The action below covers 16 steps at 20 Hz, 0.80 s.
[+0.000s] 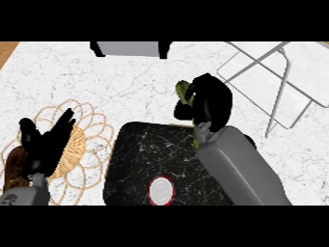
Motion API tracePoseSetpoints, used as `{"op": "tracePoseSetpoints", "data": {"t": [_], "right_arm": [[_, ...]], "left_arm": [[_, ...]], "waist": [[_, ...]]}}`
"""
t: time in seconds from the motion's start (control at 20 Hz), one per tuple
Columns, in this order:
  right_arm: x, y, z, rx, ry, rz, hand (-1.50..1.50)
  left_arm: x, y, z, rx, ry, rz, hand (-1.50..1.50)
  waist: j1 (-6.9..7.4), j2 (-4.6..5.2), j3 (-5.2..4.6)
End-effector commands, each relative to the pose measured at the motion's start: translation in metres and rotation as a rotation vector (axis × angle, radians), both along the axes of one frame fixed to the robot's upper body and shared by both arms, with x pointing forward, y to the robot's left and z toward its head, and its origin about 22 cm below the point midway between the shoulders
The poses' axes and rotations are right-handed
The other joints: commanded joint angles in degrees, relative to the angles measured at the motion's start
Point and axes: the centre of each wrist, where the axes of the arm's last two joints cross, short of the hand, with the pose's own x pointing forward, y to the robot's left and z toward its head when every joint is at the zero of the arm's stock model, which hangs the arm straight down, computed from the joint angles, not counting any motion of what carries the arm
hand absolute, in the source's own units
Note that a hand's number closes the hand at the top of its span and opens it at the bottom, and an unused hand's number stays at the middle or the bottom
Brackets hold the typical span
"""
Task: Pick the squash from the tray and place it in the tiered shelf
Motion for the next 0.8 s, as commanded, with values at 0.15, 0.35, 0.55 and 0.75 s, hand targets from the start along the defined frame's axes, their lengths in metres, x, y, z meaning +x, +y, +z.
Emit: {"op": "tracePoseSetpoints", "data": {"t": [0.15,0.35,0.55,0.75], "right_arm": [[0.008,0.040,0.097,-0.037,-0.213,-0.255,1.50],[0.016,0.042,0.136,-0.080,-0.262,-0.327,1.50],[0.023,0.039,0.172,-0.093,-0.283,-0.387,1.50],[0.023,0.035,0.200,-0.075,-0.318,-0.431,1.50]], "left_arm": [[-0.018,0.001,-0.031,-0.015,0.097,0.006,0.00],[-0.009,0.012,-0.008,-0.020,0.072,0.027,0.00],[-0.013,0.013,-0.017,-0.014,0.068,0.032,0.00],[-0.011,0.018,-0.014,-0.014,0.063,0.048,0.00]], "waist": [[-1.79,-0.61,-0.51],[-1.77,-0.88,-0.37],[-2.26,-0.62,-0.36],[-2.88,-0.39,-0.27]]}}
